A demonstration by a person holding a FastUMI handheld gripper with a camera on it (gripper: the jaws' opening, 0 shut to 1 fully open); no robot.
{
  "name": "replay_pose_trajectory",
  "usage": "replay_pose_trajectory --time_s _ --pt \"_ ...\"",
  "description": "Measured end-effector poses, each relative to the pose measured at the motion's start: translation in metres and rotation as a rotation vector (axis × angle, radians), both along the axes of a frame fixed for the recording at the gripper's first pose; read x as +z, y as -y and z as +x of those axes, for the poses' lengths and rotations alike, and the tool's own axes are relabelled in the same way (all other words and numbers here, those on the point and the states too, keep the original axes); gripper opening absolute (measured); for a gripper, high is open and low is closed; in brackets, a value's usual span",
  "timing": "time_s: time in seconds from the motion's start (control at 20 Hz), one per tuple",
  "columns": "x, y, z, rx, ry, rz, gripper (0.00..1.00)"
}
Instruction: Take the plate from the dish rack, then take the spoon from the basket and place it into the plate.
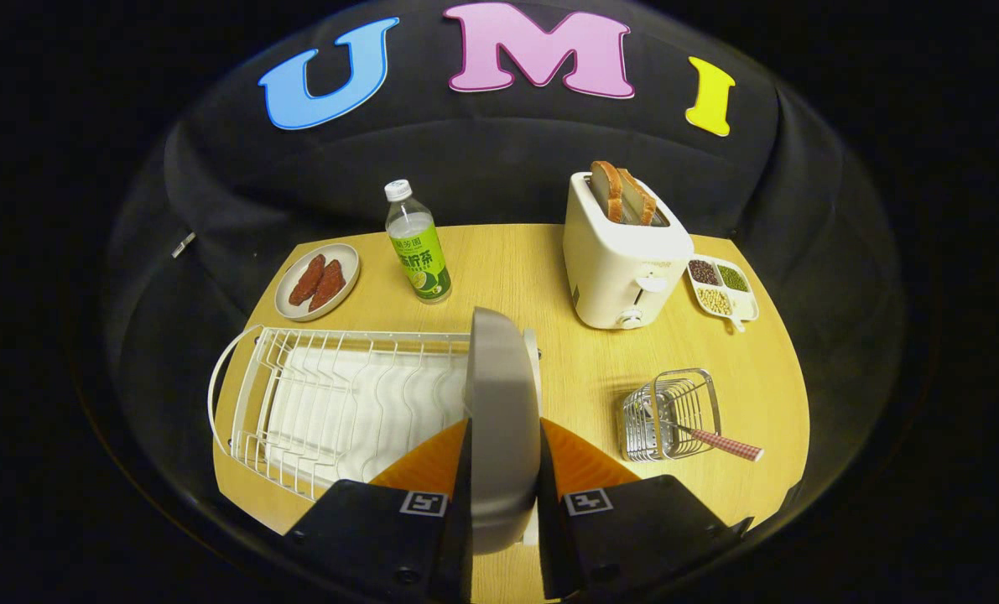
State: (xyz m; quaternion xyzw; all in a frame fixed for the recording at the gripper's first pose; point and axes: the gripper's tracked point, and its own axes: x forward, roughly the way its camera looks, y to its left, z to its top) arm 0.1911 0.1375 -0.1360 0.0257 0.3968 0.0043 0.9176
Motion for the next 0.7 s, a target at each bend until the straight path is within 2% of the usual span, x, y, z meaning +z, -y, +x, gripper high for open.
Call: replay_pose_trajectory --time_s 0.7 --pt "0.018 0.005 0.0 -0.057 0.013 -0.046 0.35"
